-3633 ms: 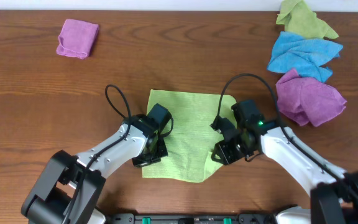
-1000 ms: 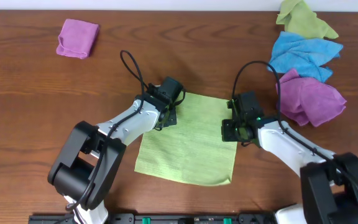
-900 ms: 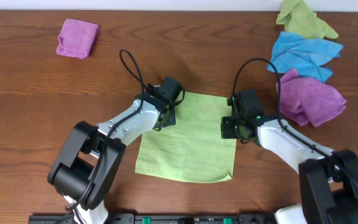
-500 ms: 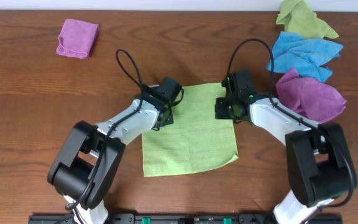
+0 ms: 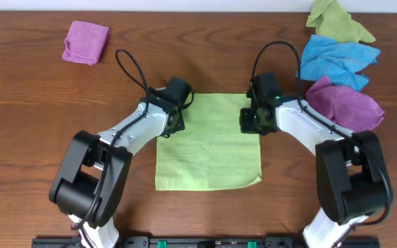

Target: Fold the cloth

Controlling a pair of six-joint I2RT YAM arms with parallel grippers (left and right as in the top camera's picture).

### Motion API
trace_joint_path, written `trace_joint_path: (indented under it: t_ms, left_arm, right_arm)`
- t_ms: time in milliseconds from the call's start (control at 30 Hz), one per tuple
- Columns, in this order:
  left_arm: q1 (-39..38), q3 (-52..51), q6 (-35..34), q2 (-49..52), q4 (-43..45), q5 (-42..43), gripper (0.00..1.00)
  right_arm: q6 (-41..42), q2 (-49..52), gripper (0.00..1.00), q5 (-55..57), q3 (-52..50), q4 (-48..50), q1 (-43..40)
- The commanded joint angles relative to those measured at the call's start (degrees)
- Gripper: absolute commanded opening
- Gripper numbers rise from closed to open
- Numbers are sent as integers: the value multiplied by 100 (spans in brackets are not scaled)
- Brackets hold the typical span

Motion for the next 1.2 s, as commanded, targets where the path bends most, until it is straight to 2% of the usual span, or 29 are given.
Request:
trace_joint_path:
  t_ms: [0, 67, 133, 200, 233, 367, 400, 467, 633, 667, 733, 833, 967, 1100, 1167]
  left_arm:
    - [42, 629, 107, -101, -341, -55, 6]
    - [42, 824, 103, -247, -487, -66, 6]
    - [42, 981, 103, -472, -544, -63, 6]
    - [42, 1012, 55, -769, -640, -13, 6]
    - [42, 1012, -68, -938, -817, 28, 6]
    - [42, 970, -284, -1283, -1755, 133, 6]
    - [42, 861, -284, -1351, -1934, 385, 6]
    - [42, 413, -334, -1547, -1947, 874, 6]
    - [48, -1108, -638, -2461, -1720, 1283, 6]
    - [50, -1532, -708, -2828, -1611, 1451, 10]
    - [92, -2164, -778, -3521, -1414, 1753, 46]
    - [146, -2634, -778, -4308, -1370, 2055, 71]
    - [151, -3056, -903, -5257, -1451, 2293, 80]
    - [151, -3692, -1217, -5576, -1327, 2339, 84]
    - [151, -4044, -1296, -5580, -876, 2699, 85]
  right_arm:
    - [-177, -516, 18, 133, 382, -221, -37]
    - [-385, -857, 34, 138, 487, -302, -37]
    - [-466, -1237, 55, 138, 538, -313, -37]
    - [-549, -1687, 54, 136, 540, -415, -37]
    - [-555, -1884, 51, 136, 540, -540, -37]
    - [-850, -2551, 49, -354, 525, -1478, -37]
    - [-874, -2669, 45, -490, 496, -1764, -37]
    - [-896, -2848, 41, -669, 350, -2197, -55]
    - [-868, -3375, 41, -1019, -588, -2398, -184]
    - [-861, -3534, 43, -1303, -911, -2337, -249]
    - [-835, -3777, 45, -1615, -1460, -2243, -382]
    - [-839, -3923, 46, -1965, -1919, -2210, -535]
    - [-841, -3928, 49, -2116, -2267, -2205, -645]
    - [-841, -3928, 51, -2153, -2293, -2177, -734]
    - [-846, -3928, 53, -2269, -2302, -2168, -811]
